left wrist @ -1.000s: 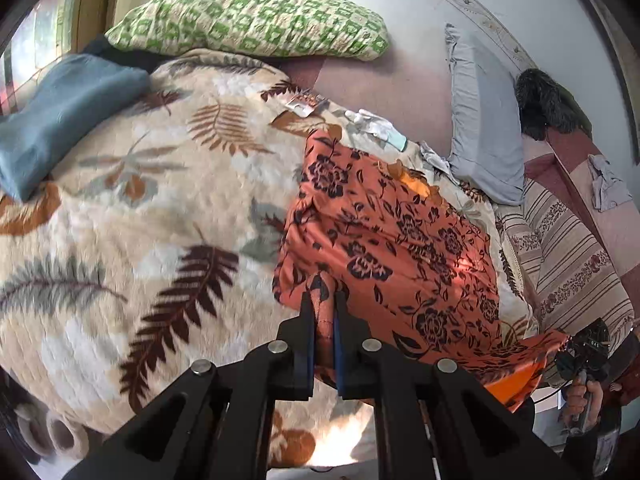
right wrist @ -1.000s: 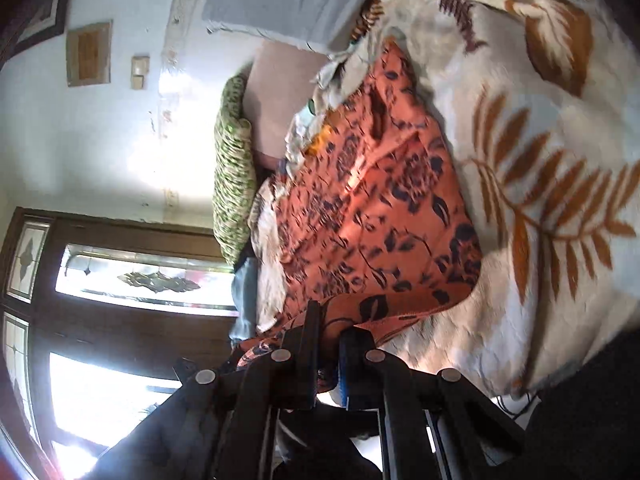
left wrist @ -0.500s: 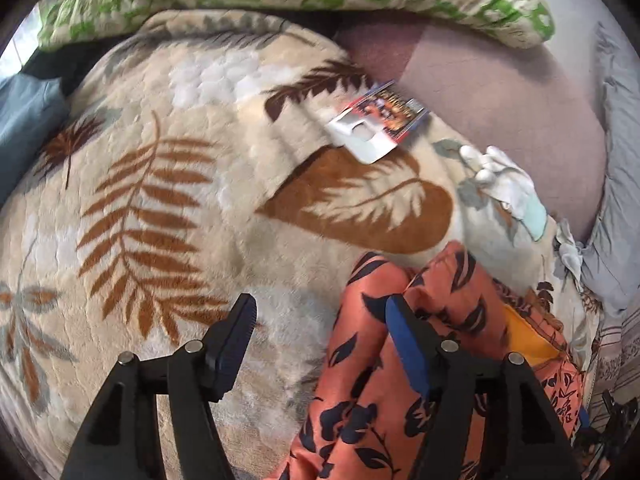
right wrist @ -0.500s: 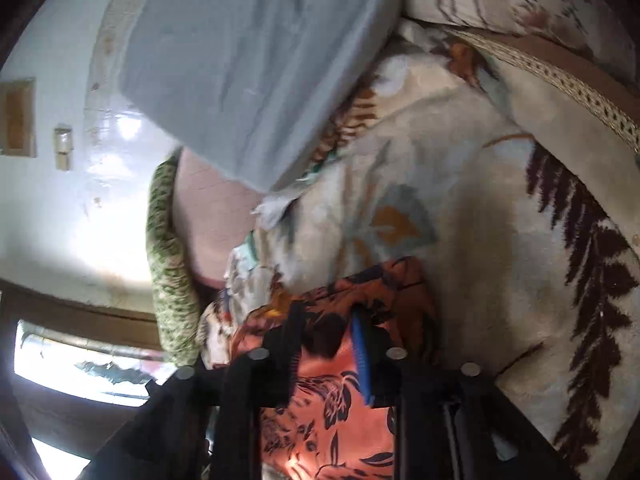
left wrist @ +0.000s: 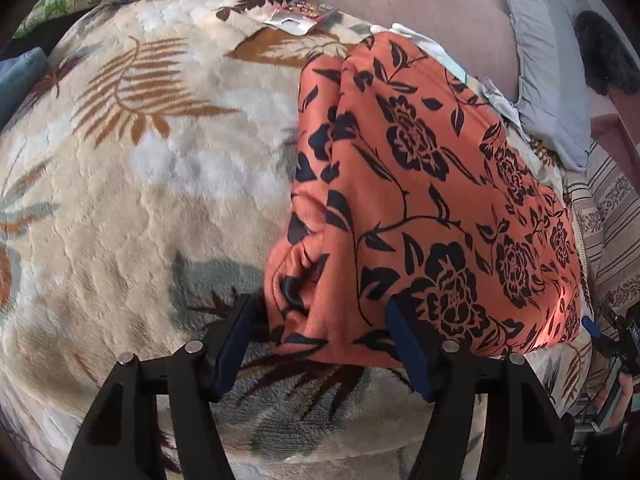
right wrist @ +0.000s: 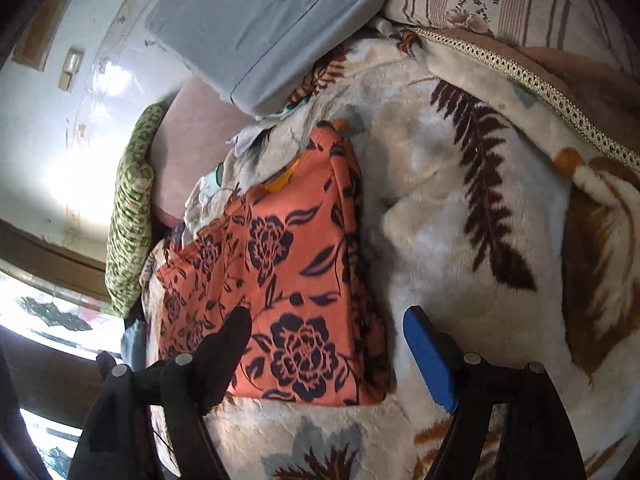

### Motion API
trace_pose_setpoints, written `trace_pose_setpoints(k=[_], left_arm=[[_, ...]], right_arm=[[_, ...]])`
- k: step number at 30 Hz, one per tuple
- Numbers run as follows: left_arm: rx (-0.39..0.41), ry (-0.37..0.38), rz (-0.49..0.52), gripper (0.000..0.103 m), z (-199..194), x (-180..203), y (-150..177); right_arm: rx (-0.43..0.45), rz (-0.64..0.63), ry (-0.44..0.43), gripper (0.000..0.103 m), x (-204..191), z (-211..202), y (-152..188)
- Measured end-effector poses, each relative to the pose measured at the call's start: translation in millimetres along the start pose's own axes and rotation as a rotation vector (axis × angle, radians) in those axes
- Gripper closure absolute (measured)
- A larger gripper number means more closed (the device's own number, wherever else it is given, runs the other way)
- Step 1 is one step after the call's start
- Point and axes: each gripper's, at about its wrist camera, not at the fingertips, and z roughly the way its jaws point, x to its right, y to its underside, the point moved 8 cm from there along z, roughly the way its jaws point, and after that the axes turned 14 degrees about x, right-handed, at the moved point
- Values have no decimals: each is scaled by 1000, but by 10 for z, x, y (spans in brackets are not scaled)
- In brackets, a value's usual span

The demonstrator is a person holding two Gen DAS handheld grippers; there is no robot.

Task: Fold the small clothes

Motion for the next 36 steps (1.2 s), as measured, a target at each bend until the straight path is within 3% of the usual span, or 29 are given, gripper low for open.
trace_pose_setpoints(k=[2,5,8,11,12,13,14,15,17,19,22,24,28,30,31,34,36], left_arm=[[5,-16,1,81,-3,30,-3],[23,-11,-5,87,-99,108,-67],[57,-14,18,87,-226,181,-105],[34,-34,-4,82,-151,127,-81],[22,-44,-16,77,-101,88,-64],[8,-55,-29,56,-49,46,-50],[4,-61,-40,49,-30,30,-24],[11,-60,-36,49,-13,40,-33],[3,-74,-13,89,13,86,-66],[39,-81,-20,90,-101,163,-168],[159,-75,-7,91,-545,327,-358],[235,-41,-22,91,-957,425,-392],[319,-42,-79,90,-1667,382,7],[256,-52,-135,89,-1633,209,424],[190,-71,-143,82,-1498,109,664],[33,-166,-171,81,-1131,-260,1204],[68,-162,-205,68,-1213,-359,1182]], right_arm=[[-7,-39,30,22,-16,-4,93],[-38,-38,40,22,-50,-8,153],[-68,-56,3,22,-175,-21,219],[-111,-53,36,22,-118,123,335],[-125,-55,69,22,-57,214,364],[-146,-51,100,21,2,308,399],[-170,-35,101,21,23,399,440],[-173,-37,86,21,13,454,452],[-188,-83,91,24,-24,505,453],[-213,-80,83,89,-44,513,426],[-229,-144,85,89,-154,434,339],[-195,-198,64,90,-334,264,221],[-161,-229,-11,90,-578,-153,127],[-200,-223,-28,90,-505,-274,295],[-230,-211,-23,89,-396,-285,421],[-333,-176,80,82,94,-105,828],[-327,-161,105,78,227,-67,929]])
